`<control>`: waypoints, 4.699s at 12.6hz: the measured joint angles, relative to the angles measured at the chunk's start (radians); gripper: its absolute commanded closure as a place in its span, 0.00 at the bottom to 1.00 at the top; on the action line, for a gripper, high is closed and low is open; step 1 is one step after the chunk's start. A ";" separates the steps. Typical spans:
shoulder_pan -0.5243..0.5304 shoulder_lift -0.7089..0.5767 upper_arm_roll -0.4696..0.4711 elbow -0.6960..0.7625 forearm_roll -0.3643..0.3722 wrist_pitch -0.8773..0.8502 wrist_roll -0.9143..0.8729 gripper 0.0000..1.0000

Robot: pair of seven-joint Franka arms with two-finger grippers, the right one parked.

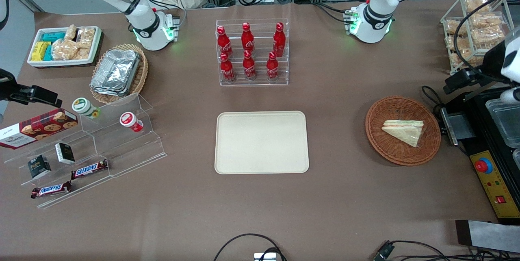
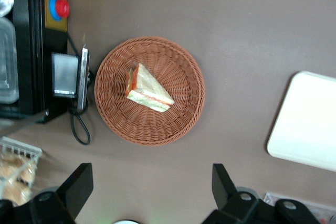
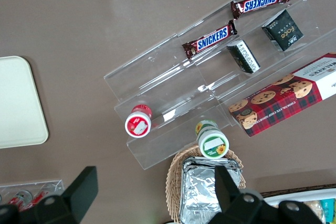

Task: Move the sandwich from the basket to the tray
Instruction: 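Lower the open left gripper toward the wrapped sandwich in the basket, then close the left gripper on the wrapped sandwich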

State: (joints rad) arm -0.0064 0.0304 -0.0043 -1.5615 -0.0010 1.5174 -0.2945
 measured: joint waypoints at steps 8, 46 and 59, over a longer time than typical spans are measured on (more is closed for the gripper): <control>0.003 0.039 0.097 -0.175 -0.040 0.205 -0.124 0.00; 0.000 0.209 0.120 -0.713 -0.162 1.045 -0.515 0.00; -0.007 0.205 0.109 -0.710 -0.162 1.045 -0.513 0.87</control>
State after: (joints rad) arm -0.0131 0.2358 0.1051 -2.2716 -0.1633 2.5623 -0.8076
